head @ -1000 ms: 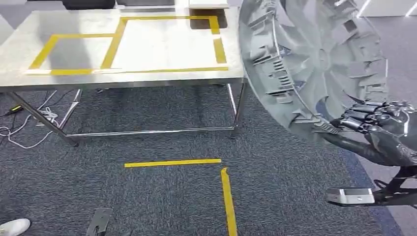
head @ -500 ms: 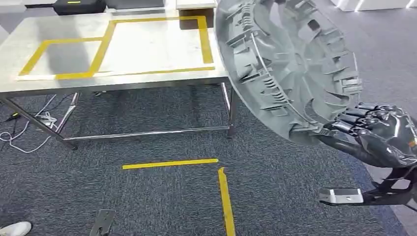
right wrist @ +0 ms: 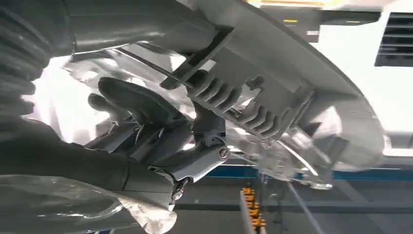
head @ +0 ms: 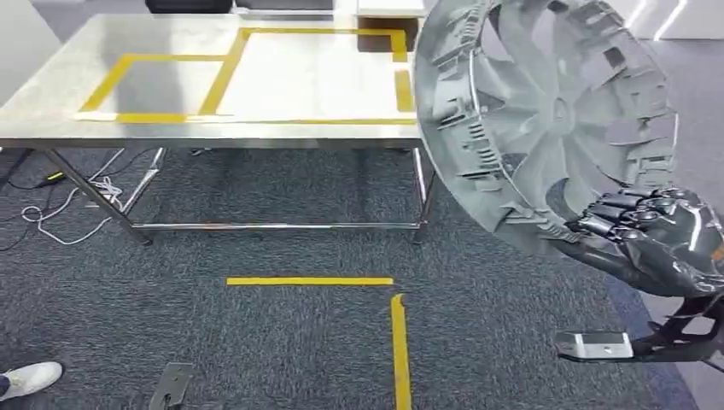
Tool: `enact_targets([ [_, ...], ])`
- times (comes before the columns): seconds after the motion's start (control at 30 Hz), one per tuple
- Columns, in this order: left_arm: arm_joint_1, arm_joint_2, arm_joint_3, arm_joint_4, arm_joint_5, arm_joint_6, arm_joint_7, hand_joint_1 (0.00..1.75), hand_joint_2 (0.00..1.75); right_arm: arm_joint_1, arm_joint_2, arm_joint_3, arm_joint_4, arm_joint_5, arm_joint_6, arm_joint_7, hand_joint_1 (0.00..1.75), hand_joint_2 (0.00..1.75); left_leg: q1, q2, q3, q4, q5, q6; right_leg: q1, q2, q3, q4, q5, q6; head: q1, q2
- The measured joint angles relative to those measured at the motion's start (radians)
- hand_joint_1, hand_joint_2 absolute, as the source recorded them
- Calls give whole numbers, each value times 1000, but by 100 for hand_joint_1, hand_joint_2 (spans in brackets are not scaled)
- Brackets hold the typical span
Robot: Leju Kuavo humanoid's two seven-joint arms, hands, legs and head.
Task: Take the parts from the cabinet and place them on the table.
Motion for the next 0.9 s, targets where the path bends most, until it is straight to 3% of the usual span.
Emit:
enact_targets([
  [0.03, 2, 0, 0, 0, 0, -1, 0, 0, 175, 3, 0, 0, 0, 0, 0, 0, 175, 175, 0, -8, 0, 1, 0, 0, -2, 1, -33, 67, -20, 4, -1, 0],
  [0.07, 3, -2, 0, 0, 0, -1, 0, 0, 175, 6, 0, 1, 0, 0, 0, 0, 175, 175, 0, -16, 0, 1, 0, 0, -4, 2, -44, 88, -16, 6, 0, 0],
  [0.1, 4, -3, 0, 0, 0, -1, 0, 0, 175, 6, 0, 1, 0, 0, 0, 0, 175, 175, 1, -24, 1, 1, 0, 0, -6, 2, -35, 66, 7, 8, 0, 0],
  [0.17, 3, -4, 0, 0, 0, -1, 0, 0, 175, 6, 0, 1, 0, 0, 0, 0, 175, 175, 6, -45, 2, 6, -1, -5, -13, 13, 48, -101, 100, 12, 0, 0],
  [0.2, 2, -4, 0, 0, 0, -1, 0, 0, 175, 6, 0, 1, 0, 0, 0, 0, 175, 175, 7, -55, 1, 9, -4, -12, -21, 44, 94, -195, 130, 16, 0, 0],
  [0.23, 1, -3, 0, 0, 1, 0, 0, 0, 175, 6, 0, 1, 0, 0, 0, -1, 175, 175, 2, -62, -6, 14, -6, -19, -20, 72, 118, -218, 110, 15, 1, 0],
  [0.37, 6, -4, 0, 0, 2, 0, 5, 0, 175, 7, -3, 0, -2, -1, 0, -2, 175, 175, 9, -95, -18, 11, 5, -42, -17, 41, 116, -223, 113, -12, -4, 0],
  [0.4, 7, -2, 0, 0, 2, 1, 6, 0, 175, 5, -3, 0, -2, -1, 0, -2, 175, 175, 9, -84, -20, 18, -3, -45, -21, 31, 118, -228, 117, -19, -3, 0],
  [0.43, 7, -2, 0, 0, 2, 1, 6, 0, 175, 5, -3, 0, -2, -1, 0, -2, 175, 175, 10, -80, -21, 20, -5, -46, -21, 30, 118, -228, 117, -20, -3, 0],
  [0.47, 6, -2, 0, 0, 2, 2, 6, 0, 175, 6, -3, 0, -2, -1, 0, -2, 175, 175, 6, -43, -32, 48, -27, -53, -19, 20, 120, -228, 116, -24, -10, 0],
  [0.5, 4, -2, 0, 0, 2, 2, 6, 0, 175, 6, -3, 0, -2, -2, 0, -2, 175, 175, 8, -21, -65, 121, -72, -58, -16, 7, 120, -228, 114, -33, -13, 0],
  [0.57, 4, -3, 0, 0, 2, 2, 6, 0, 175, 6, -3, 0, -2, -2, 1, -2, 175, 175, 11, -11, -134, 278, -140, -61, -14, -5, 120, -228, 112, -36, -13, 0],
  [0.6, 6, -4, 0, 0, 2, 1, 6, 0, 175, 7, -3, 0, -2, -2, 1, -2, 175, 175, 11, -11, -152, 321, -151, -63, -13, -13, 120, -227, 112, -36, -13, 0],
  [0.63, 9, -4, 0, 0, 2, 1, 6, 0, 175, 7, -3, 0, -2, -2, 1, -2, 175, 175, 12, -11, -149, 316, -134, -63, -13, -18, 121, -227, 112, -36, -13, 0],
  [0.67, 9, -4, 0, 0, 2, 0, 6, 0, 175, 7, -3, 0, -2, -2, 1, -2, 175, 175, 13, -11, -127, 272, -99, -62, -13, -21, 121, -227, 111, -36, -13, 0],
  [0.73, 9, -4, -1, 0, 2, -6, 4, 0, 175, 7, -3, 0, -2, -2, 1, -1, 175, 175, 13, -7, -40, 92, -7, -55, -13, -25, 125, -227, 110, -33, -14, 0],
  [0.77, 9, -3, -1, 0, 1, -11, 0, 0, 175, 7, -3, 0, -2, -3, 1, -1, 175, 175, 11, 0, -10, 33, -6, -50, -13, -26, 126, -227, 108, -30, -13, 0],
  [0.8, 8, -3, -2, 0, 0, -16, -5, 0, 175, 6, -3, 0, -2, -3, 1, -1, 175, 175, 7, -1, -4, 16, -11, -48, -6, -25, 121, -223, 109, -24, -14, 0],
  [0.9, 9, -3, -3, 0, -2, -23, -10, 0, 175, 7, -3, 0, -2, -4, 1, -1, 175, 175, 4, -3, -11, 20, -14, -36, -10, -27, 121, -229, 112, -8, -13, 0],
])
